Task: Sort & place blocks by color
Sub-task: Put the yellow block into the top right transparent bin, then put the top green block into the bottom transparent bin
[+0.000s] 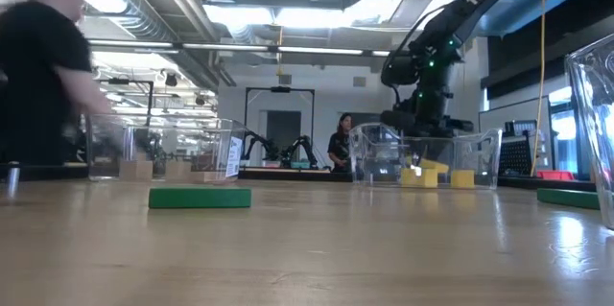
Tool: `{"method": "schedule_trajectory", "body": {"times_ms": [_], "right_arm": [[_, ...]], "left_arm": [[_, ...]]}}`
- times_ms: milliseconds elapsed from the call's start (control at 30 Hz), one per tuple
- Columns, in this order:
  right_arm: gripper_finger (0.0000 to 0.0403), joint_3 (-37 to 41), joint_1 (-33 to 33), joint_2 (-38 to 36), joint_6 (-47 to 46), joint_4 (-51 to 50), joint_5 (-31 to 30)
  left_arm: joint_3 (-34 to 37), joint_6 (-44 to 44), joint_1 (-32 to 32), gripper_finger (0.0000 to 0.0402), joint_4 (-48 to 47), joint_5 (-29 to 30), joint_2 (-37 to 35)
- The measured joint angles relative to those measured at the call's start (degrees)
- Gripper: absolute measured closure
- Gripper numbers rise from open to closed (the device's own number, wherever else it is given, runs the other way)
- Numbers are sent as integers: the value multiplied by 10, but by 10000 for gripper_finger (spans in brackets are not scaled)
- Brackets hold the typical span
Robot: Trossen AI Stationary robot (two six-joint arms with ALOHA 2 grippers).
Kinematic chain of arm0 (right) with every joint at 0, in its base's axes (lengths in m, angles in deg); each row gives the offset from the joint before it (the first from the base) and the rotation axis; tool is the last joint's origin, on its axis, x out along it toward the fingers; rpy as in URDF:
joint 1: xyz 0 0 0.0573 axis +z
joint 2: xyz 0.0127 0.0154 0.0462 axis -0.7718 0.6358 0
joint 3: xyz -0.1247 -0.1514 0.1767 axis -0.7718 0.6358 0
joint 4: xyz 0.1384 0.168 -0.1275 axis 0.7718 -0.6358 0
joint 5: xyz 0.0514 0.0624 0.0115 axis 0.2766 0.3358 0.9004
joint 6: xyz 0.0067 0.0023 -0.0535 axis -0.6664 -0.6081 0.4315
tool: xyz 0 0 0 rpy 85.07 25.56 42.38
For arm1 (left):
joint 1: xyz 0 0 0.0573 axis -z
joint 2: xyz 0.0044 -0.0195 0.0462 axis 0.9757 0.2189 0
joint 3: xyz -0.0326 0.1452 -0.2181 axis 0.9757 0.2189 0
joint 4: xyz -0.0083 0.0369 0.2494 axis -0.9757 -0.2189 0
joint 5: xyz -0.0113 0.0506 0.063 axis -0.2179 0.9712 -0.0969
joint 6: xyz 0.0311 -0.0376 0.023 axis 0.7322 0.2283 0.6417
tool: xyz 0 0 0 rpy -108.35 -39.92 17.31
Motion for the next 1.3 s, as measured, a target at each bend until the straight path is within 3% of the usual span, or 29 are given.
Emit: {"method": "schedule_trajectory", "body": {"times_ms": [133, 333, 467, 633, 867, 1067, 1200, 1300], "right_arm": [[271, 0, 0, 1, -14, 3, 4], [157, 0, 0, 1, -15, 3, 4], [108, 0, 0, 0, -14, 3, 6], [94, -11, 1, -41, 40, 4, 37], [92, 14, 72, -199, 104, 24, 117], [91, 110, 204, -358, 58, 198, 172], [91, 188, 287, -427, 51, 377, 155], [91, 226, 326, -451, 96, 466, 133]], "left_arm": [[0, 0, 0, 401, 0, 0, 0], [0, 0, 0, 401, 0, 0, 0], [0, 0, 0, 401, 0, 0, 0], [0, 2, 0, 401, 0, 0, 0], [0, 2, 0, 401, -1, 0, 0], [0, 2, 0, 401, -1, 0, 0], [0, 1, 0, 401, -1, 0, 0], [0, 1, 0, 401, -1, 0, 0]]}}
